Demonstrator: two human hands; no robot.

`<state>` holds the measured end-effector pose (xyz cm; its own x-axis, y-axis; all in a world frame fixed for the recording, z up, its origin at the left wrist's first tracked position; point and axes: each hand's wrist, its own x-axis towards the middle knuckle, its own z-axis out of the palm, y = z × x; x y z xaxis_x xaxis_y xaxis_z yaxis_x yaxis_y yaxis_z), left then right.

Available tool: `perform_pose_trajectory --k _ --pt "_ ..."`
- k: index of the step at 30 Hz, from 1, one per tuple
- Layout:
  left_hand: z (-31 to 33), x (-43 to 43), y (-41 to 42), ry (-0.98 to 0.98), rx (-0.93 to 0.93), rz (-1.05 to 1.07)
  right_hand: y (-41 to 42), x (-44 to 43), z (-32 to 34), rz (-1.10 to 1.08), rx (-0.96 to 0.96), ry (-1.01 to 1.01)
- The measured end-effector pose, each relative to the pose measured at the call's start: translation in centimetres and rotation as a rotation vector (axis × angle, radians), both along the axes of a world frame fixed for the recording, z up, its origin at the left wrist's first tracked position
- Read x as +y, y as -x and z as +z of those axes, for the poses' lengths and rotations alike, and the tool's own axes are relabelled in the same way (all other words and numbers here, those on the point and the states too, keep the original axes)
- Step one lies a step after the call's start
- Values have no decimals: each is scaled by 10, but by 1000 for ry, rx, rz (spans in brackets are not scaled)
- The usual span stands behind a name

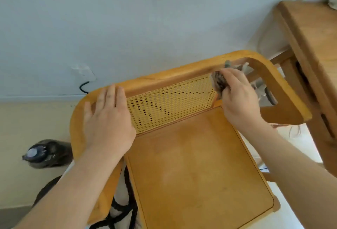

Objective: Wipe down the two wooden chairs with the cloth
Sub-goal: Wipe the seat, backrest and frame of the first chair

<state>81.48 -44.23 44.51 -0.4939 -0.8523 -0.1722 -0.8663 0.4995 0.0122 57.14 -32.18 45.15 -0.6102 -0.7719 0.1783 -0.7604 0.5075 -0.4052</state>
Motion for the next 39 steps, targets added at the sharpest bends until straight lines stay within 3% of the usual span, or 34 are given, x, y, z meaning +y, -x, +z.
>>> perform_pose_trajectory --k 2,4,8,10,14,23,31,39 --pt "8 4 -30 -32 -37 92 -49 -37 -1 236 -41 54" --pt "12 10 -58 -149 67 253 -94 -69 -3 414 -16 2" --pt "16 26 -84 -701 683 911 -157 -107 -15 595 195 -330" --pt "10 31 -83 -844 859 1036 -161 -114 -15 670 292 -354" --pt "3 29 -78 -822 976 1049 -119 -122 -14 655 386 -384" --pt "-1 -33 -48 -775 902 861 5 -142 -1 365 265 -493" --pt "-6 -66 -36 -778 879 811 19 -165 -20 367 237 -350" --pt "-17 -99 -10 -726 894 773 41 -195 -10 353 223 -373"
